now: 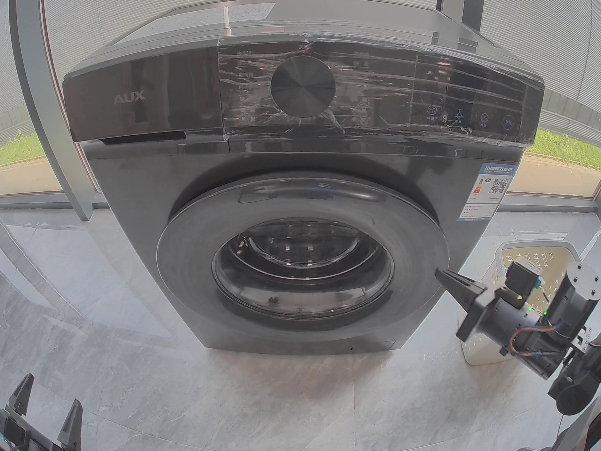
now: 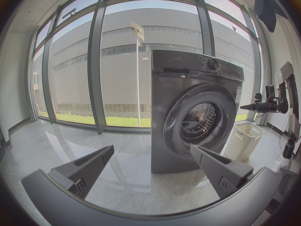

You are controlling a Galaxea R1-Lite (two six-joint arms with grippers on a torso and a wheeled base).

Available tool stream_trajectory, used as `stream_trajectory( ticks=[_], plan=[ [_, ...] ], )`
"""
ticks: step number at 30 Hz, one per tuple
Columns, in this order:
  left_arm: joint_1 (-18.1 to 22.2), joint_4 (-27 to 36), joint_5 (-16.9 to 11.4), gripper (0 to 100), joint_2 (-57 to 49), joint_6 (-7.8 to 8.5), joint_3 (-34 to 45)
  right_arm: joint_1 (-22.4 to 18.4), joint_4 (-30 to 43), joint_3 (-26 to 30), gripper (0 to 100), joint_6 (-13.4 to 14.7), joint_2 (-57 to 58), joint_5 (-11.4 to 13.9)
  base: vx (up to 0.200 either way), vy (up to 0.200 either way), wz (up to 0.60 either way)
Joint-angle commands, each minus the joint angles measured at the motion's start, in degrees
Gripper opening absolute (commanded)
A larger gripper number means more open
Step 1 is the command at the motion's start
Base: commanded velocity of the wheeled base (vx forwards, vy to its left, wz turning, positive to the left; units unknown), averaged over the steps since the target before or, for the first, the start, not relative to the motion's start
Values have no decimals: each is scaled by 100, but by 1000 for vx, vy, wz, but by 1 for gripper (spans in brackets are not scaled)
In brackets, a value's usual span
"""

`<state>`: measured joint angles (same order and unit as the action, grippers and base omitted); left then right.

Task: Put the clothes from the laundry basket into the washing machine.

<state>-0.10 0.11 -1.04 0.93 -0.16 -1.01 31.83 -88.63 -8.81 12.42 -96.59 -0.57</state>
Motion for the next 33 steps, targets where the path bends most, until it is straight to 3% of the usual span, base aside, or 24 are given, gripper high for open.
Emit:
stream_trajectory(
  ticks=[1,6,11,17,18,20,21,24,26,30,31,33],
  plan=[
    [1,-2,-2,100,-84,-2,101,131,205,881,100,-91,1116,391,0,0,0],
    [1,-2,-2,100,-84,-2,101,131,926,881,100,-91,2074,453,0,0,0],
    [1,-2,-2,100,-84,-2,101,51,2403,881,100,-311,3374,497,0,0,0],
    [1,-2,-2,100,-84,7,101,-124,4442,873,100,-372,5405,470,0,0,0],
    [1,-2,-2,100,-84,16,101,-388,4995,829,100,-478,5941,453,0,0,0],
    [1,-2,-2,100,-84,16,101,-661,5294,793,100,-548,6231,470,0,0,0],
    [1,-2,-2,100,-84,16,101,-1082,5672,697,100,-653,6644,549,0,0,0],
    [1,-2,-2,100,-84,7,101,-1724,6331,389,100,-697,7330,857,0,0,0],
    [1,-2,-2,100,-84,7,101,-1926,6481,301,100,-697,7523,954,0,0,0],
    [1,-2,-2,100,-84,7,101,-2770,6823,205,100,-741,8182,1384,0,0,0],
    [1,-2,-2,100,-84,7,101,-2770,6823,205,100,-741,8182,1384,0,0,0],
    [1,-2,-2,100,-84,7,101,-3113,6885,284,100,-741,8437,1666,0,0,0]
  ],
)
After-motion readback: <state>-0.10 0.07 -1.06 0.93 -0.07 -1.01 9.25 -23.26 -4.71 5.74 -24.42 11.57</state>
